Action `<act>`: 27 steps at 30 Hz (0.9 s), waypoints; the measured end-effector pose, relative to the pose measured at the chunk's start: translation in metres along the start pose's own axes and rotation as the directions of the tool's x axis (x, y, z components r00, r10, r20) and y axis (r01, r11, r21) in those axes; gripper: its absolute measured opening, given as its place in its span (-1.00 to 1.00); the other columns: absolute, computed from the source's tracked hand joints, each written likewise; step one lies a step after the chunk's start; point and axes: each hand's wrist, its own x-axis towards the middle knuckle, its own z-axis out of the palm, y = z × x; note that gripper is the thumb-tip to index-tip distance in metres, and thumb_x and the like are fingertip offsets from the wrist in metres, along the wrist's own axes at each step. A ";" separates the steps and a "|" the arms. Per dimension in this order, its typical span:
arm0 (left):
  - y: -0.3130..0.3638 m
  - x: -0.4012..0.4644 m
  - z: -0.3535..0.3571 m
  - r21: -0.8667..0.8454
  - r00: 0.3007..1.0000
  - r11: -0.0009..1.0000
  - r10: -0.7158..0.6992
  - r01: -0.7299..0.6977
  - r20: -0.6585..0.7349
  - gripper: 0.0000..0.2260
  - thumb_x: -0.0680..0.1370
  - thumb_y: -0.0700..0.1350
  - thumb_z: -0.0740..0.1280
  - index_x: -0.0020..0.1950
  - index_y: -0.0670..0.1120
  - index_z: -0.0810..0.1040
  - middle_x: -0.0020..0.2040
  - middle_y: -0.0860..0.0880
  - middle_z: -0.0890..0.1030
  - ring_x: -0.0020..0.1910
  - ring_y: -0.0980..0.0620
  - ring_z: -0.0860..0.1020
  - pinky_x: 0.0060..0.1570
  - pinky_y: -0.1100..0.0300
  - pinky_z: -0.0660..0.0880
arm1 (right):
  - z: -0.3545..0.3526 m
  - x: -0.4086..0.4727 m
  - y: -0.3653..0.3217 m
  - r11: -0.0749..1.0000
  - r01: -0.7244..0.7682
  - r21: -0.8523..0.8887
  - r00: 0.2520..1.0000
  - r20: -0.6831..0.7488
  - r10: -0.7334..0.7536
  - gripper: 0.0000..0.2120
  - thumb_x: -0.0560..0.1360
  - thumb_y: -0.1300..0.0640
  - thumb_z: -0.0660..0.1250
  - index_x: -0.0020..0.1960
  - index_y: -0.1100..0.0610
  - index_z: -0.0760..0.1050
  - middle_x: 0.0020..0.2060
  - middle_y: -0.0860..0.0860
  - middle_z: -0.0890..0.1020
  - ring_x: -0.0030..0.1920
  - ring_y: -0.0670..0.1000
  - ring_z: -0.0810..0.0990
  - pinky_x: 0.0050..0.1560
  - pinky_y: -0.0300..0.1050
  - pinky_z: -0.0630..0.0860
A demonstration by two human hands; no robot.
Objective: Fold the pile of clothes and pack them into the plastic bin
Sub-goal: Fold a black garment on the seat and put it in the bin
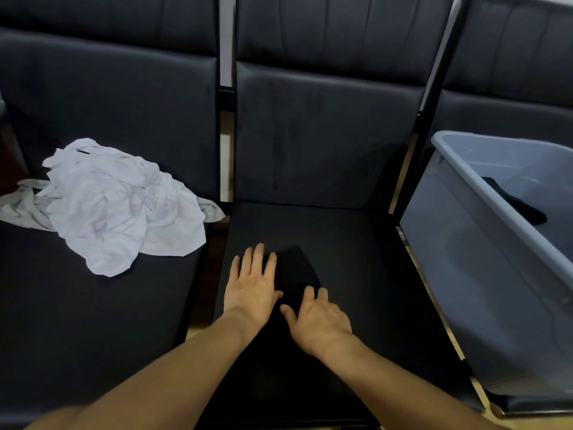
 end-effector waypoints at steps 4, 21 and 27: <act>-0.007 0.002 -0.008 -0.249 0.976 0.943 -0.215 0.219 0.045 -0.19 0.52 0.28 0.35 0.59 -0.05 0.05 0.54 -0.14 0.08 0.52 -0.17 0.13 0.46 -0.08 0.23 | -0.023 0.017 0.018 0.972 -0.129 0.196 0.992 0.036 0.124 -0.43 0.61 -0.34 0.06 0.35 0.08 0.37 0.25 0.15 0.57 0.24 0.20 0.56 0.18 0.05 0.48; 0.021 -0.005 0.004 -0.577 0.942 0.746 -0.236 0.333 0.239 -0.72 0.67 -0.09 0.24 0.33 -0.17 0.38 0.27 -0.15 0.45 0.20 -0.17 0.53 0.13 0.04 0.50 | -0.005 0.045 0.037 0.713 -0.169 0.680 0.981 0.044 0.191 -0.43 0.56 -0.10 0.41 0.49 0.07 0.38 0.30 0.06 0.57 0.27 0.07 0.57 0.26 -0.08 0.52; 0.027 0.003 -0.023 -0.767 0.964 0.586 -0.188 0.263 0.187 -0.65 0.65 -0.07 0.29 0.41 -0.14 0.39 0.29 -0.10 0.52 0.28 -0.10 0.51 0.20 0.16 0.44 | -0.033 0.030 0.046 0.695 -0.024 0.719 0.980 -0.119 0.157 -0.50 0.57 -0.08 0.39 0.45 0.05 0.41 0.34 0.04 0.55 0.32 0.05 0.55 0.28 -0.08 0.50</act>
